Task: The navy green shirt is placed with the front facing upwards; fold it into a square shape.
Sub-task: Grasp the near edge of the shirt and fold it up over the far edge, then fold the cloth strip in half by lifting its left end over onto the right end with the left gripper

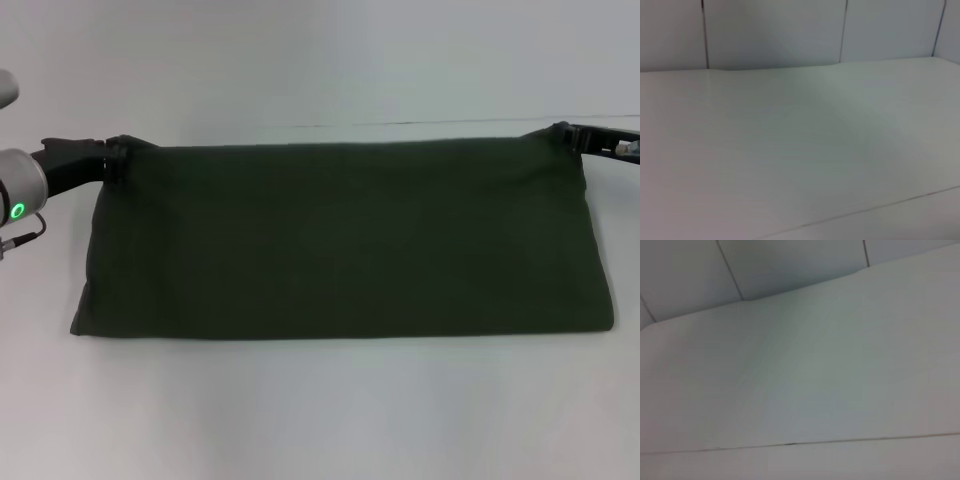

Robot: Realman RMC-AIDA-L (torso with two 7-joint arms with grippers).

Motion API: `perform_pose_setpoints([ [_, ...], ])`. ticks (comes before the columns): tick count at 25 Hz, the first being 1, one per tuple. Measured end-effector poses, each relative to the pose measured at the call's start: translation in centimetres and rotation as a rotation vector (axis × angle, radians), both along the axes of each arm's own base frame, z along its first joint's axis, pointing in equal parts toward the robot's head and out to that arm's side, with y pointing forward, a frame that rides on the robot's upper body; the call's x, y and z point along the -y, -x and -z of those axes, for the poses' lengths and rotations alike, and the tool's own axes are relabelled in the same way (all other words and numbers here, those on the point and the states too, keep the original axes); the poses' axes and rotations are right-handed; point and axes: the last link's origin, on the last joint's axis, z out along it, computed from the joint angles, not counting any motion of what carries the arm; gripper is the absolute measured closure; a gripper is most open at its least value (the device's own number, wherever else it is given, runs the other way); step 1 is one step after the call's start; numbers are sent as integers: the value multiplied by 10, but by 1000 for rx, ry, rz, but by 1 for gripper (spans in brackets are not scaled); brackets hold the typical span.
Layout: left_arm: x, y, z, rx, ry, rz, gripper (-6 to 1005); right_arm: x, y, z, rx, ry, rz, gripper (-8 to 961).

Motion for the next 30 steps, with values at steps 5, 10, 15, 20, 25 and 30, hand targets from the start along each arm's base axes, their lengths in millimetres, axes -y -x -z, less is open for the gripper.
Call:
perform_pose_setpoints([
  [5,-3,0,8,-17,-5,-26,871,-1,2,13,25,0,1,856],
  [10,-2,-2,12,-13,1,-26,858,0,4,20,60,-6,-14,822],
  [15,-2,-3,15,-23,14,-16,776,1,0,16,69,-20,-4,789],
  [20,-1,-1,10,39,-19,-38,677,2,-5,4,83,-45,-5,549],
  [25,4,4,-2,133,-52,-48,513,9,-6,-8,73,-74,-44,225],
  [30,16,13,-13,233,-59,-73,196,20,-13,-16,27,-84,-71,71],
])
